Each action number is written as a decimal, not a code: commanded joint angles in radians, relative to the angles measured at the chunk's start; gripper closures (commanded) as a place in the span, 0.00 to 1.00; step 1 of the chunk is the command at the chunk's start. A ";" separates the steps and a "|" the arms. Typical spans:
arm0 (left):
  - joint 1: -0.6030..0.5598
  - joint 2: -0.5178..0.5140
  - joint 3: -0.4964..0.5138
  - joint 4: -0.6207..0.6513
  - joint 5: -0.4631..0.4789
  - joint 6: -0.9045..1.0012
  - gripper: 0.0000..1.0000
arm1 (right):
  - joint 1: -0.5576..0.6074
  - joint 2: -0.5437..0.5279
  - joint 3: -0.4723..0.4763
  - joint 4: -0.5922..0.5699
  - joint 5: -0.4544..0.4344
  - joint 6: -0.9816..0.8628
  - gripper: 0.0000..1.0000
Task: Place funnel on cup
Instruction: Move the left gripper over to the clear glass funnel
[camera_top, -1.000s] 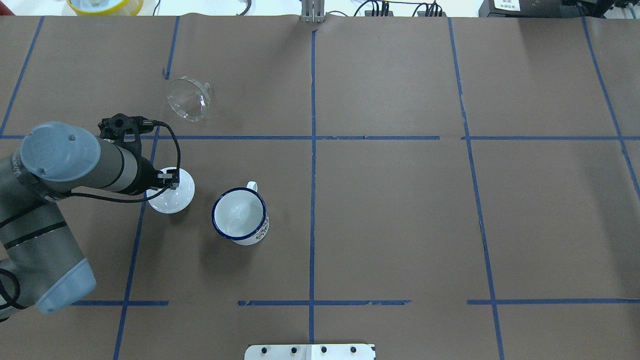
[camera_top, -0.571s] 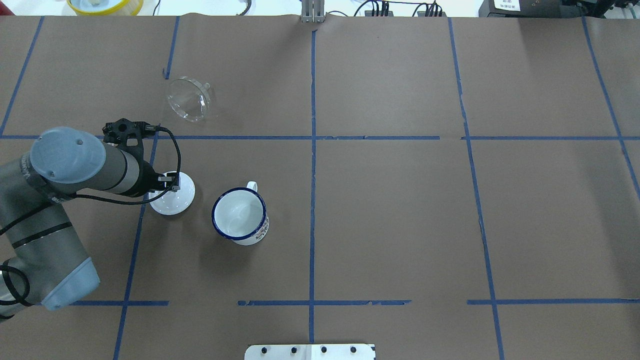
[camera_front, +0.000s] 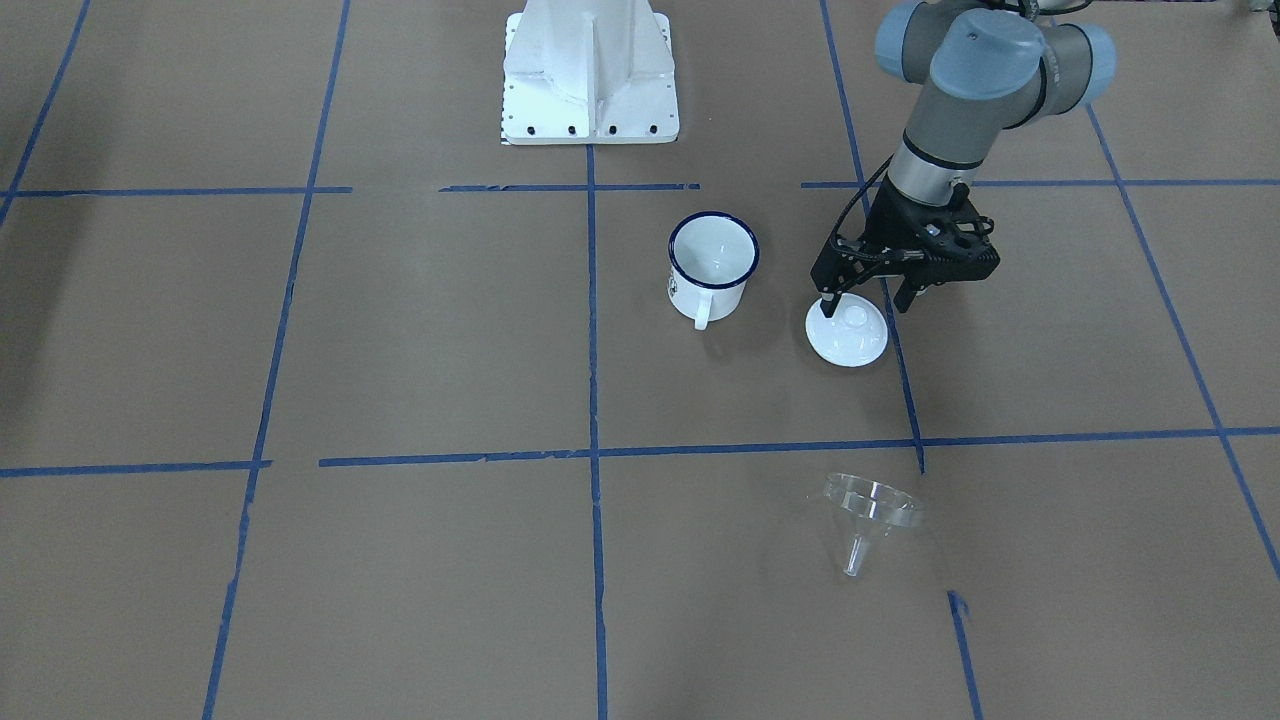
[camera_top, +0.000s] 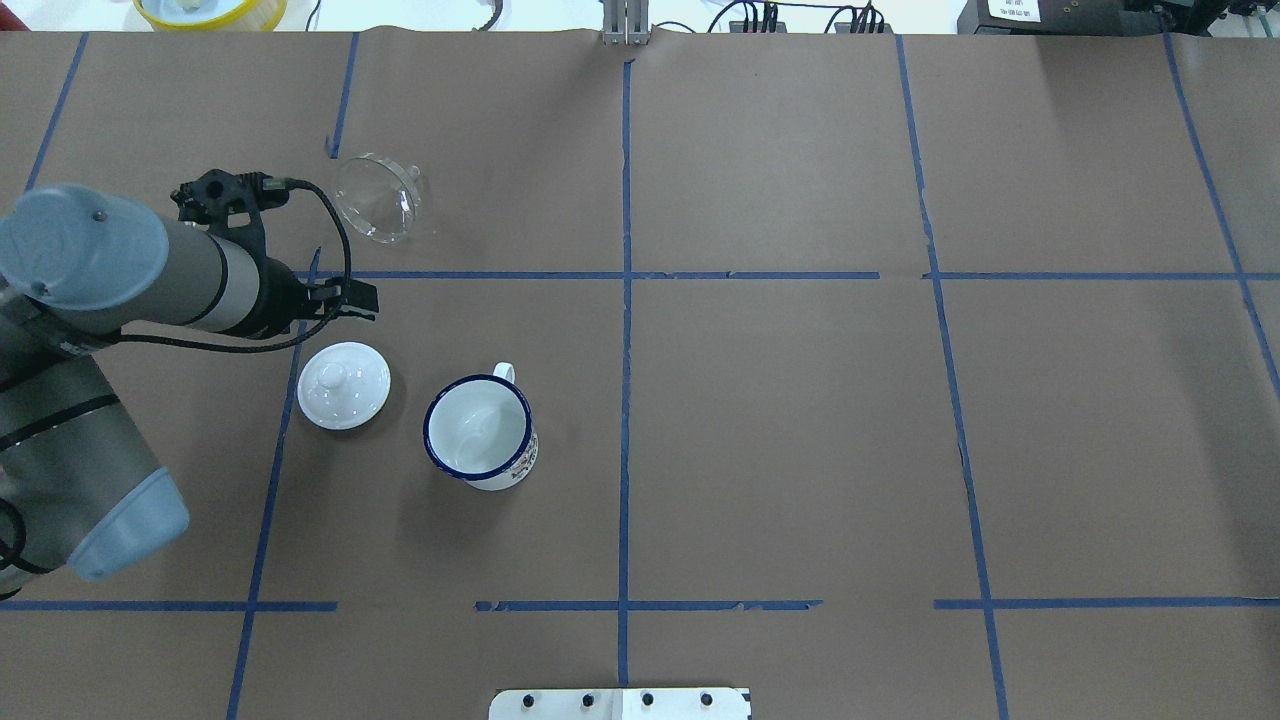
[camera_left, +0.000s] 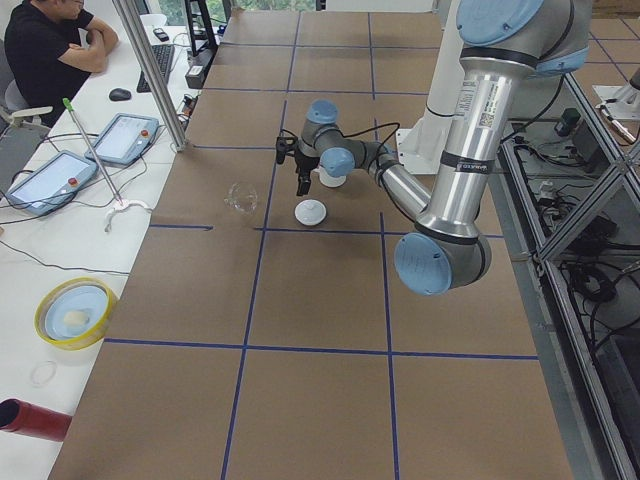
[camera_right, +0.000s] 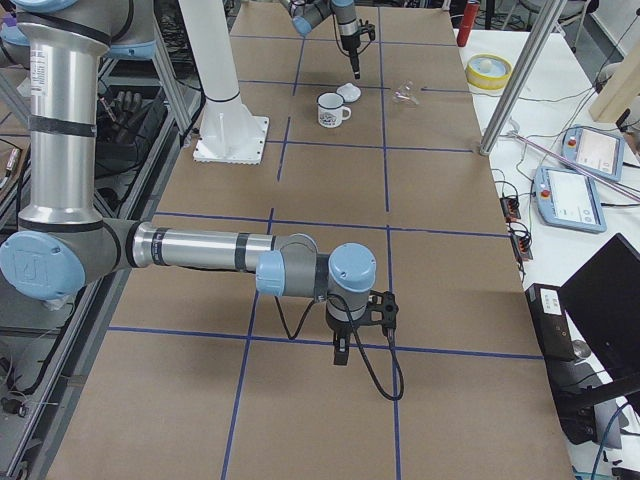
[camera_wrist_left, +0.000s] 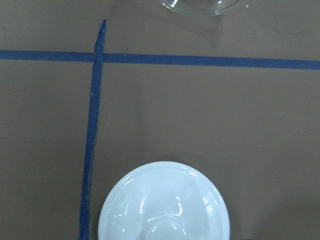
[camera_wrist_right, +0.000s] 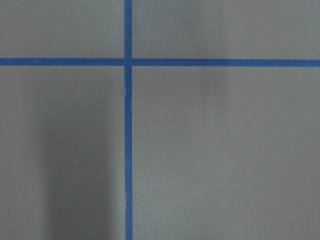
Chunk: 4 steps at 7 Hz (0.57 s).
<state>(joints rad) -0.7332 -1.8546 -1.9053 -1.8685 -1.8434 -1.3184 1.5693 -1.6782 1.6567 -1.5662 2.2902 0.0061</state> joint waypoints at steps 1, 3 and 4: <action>-0.051 -0.125 0.096 -0.009 0.024 -0.343 0.00 | 0.000 0.000 0.000 0.000 0.000 0.000 0.00; -0.045 -0.196 0.298 -0.201 0.174 -0.585 0.00 | 0.000 0.000 0.000 0.000 0.000 0.000 0.00; -0.045 -0.242 0.439 -0.313 0.228 -0.651 0.00 | 0.000 0.000 0.000 0.000 0.000 0.000 0.00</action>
<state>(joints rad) -0.7785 -2.0455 -1.6226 -2.0463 -1.6917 -1.8580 1.5693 -1.6781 1.6567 -1.5662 2.2902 0.0062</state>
